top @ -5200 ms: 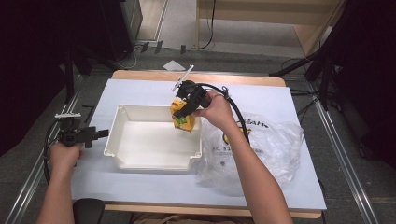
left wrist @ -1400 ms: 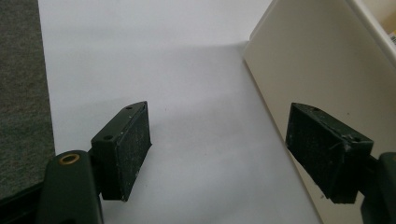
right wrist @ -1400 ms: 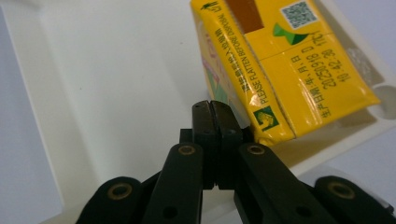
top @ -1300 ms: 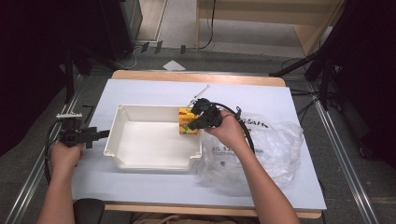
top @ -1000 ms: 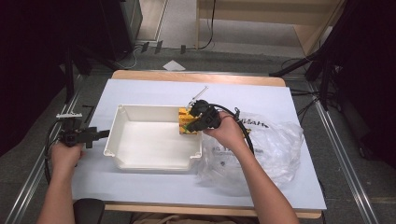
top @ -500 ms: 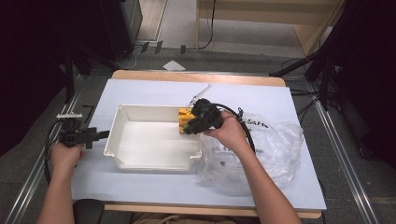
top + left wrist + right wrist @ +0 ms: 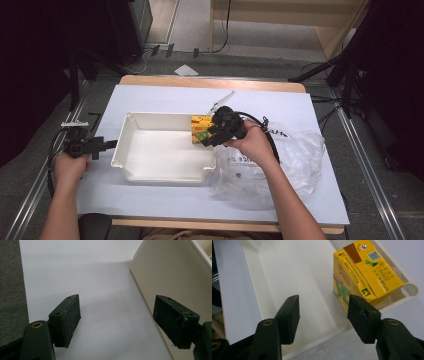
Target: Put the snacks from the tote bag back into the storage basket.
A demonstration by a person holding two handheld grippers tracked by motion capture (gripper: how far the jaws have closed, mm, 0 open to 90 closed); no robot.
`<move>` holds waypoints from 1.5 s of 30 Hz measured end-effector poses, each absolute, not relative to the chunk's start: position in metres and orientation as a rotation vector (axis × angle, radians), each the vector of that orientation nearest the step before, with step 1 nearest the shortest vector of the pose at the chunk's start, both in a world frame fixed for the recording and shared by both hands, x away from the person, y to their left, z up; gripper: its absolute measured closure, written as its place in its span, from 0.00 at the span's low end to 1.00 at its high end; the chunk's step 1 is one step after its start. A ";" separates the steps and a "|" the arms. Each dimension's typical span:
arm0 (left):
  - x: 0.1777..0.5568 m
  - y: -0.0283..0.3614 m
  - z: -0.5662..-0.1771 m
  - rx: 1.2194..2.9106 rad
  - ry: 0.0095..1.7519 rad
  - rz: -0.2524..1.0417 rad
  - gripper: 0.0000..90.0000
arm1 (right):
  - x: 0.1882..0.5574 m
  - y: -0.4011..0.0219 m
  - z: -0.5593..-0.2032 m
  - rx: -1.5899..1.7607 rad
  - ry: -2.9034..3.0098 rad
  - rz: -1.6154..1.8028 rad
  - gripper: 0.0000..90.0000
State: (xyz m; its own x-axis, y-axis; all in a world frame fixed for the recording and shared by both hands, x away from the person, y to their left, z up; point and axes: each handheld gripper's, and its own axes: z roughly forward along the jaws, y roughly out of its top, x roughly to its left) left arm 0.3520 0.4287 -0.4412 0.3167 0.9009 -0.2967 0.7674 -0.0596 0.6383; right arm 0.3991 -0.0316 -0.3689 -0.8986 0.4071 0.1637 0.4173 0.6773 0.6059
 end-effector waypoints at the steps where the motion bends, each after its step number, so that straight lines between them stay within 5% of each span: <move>1: 0.352 0.429 -0.441 1.852 1.484 0.232 0.26 | 0.398 -0.033 -0.368 -0.707 -2.864 -1.039 0.48; 19: 0.352 0.428 -0.441 1.861 1.480 0.230 0.26 | 0.387 -0.076 -0.362 -0.818 -2.818 -1.142 0.26; 45: 0.352 0.431 -0.441 1.850 1.481 0.228 0.26 | 0.385 -0.149 -0.383 -1.024 -2.798 -1.256 0.24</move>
